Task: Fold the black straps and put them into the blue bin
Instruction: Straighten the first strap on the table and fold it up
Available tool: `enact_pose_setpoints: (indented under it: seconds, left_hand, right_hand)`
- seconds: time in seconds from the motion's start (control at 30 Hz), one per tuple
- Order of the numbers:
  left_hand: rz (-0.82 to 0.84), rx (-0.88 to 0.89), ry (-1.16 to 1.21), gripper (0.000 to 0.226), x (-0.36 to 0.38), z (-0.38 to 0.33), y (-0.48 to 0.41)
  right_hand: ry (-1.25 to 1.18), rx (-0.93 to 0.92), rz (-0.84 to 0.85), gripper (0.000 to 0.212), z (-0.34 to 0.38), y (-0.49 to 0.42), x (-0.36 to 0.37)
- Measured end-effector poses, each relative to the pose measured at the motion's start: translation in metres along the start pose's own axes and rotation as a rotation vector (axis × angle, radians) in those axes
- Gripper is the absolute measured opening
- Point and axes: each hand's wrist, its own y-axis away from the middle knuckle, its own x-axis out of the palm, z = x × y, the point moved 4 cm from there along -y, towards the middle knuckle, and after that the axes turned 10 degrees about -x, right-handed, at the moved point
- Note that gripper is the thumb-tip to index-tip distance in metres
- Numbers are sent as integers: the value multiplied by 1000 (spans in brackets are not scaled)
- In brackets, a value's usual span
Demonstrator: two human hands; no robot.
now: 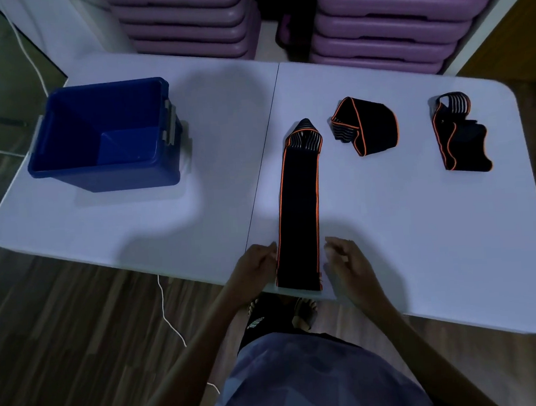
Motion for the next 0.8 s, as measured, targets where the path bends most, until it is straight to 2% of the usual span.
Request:
enact_pose_setpoints:
  seconds: [0.07,0.13,0.17,0.23,0.33,0.4,0.5,0.6,0.8]
  left_hand:
    - [-54,39,24,23,-3,6,13]
    - [-58,180,-91,42,-2,11,23]
    - [-67,268,-194,49,0,14,28]
    - [-106,402,-381,54,5,17,35]
    - [-153,467,-433,41,12,16,36]
    - [-149,433,-368,33,12,14,31]
    - [-113,277,-205,34,13,5,21]
    - [-190,115,-98,32,14,0,6]
    - [-312,123,-146,26,16,1,-7]
  right_hand:
    - [208,-158,97,46,8,18,-4]
    - [424,-294,235,64,10,27,-2]
    - [497,-348,272,65,10,28,0]
    - [582,-448,272,53,8,25,6]
    - [606,-544,250,29,2,21,15]
    - [549,-524,239,26,-3,18,18]
    - [400,-403,170,33,-4,10,15]
    - [315,-336,78,27,-2,-5,10]
    - [357,-373,22,18,0,-25,11]
